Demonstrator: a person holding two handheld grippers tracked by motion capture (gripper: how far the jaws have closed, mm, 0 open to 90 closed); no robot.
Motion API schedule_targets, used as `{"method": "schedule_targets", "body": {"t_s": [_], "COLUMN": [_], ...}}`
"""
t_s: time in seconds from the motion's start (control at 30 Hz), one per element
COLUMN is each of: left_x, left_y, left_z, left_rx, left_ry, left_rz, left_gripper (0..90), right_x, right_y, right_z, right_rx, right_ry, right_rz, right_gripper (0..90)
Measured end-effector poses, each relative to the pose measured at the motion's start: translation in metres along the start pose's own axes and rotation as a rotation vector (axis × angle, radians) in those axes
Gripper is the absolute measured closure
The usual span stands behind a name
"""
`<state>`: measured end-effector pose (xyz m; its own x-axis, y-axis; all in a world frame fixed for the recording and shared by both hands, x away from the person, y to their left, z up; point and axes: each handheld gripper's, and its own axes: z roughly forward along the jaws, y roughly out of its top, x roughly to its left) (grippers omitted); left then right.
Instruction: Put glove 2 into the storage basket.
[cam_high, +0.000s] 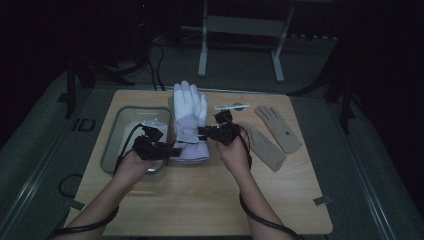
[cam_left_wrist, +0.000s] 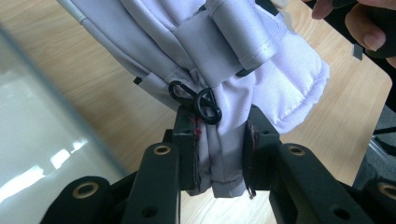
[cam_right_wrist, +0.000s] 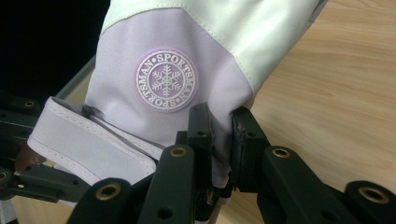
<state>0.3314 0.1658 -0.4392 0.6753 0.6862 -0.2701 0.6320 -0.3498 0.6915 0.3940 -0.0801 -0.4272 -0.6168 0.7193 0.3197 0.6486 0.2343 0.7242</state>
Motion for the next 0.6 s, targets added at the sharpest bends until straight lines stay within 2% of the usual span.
{"method": "schedule_targets", "body": {"t_s": [0.1,0.33,0.47,0.6], "left_x": [0.008,0.03,0.04,0.053], "left_y": [-0.006,-0.024,-0.033,-0.041], "left_z": [-0.014,-0.043,-0.058,-0.072], "left_rx": [0.003,-0.011,-0.019,-0.007], "left_ry": [0.016,0.029,0.055,0.064], "left_rz": [-0.004,-0.044,-0.061,-0.07], "left_gripper": [71.4,71.5,71.5,71.6], "right_x": [0.012,0.041,0.058,0.072], "right_y": [0.005,0.018,0.025,0.032], "right_z": [0.01,0.037,0.053,0.07], "right_rx": [0.004,0.022,0.034,0.053], "right_ry": [0.02,0.051,0.064,0.082], "right_rz": [-0.012,-0.031,-0.049,-0.061], "right_gripper": [80.1,80.1,80.1,80.1]}}
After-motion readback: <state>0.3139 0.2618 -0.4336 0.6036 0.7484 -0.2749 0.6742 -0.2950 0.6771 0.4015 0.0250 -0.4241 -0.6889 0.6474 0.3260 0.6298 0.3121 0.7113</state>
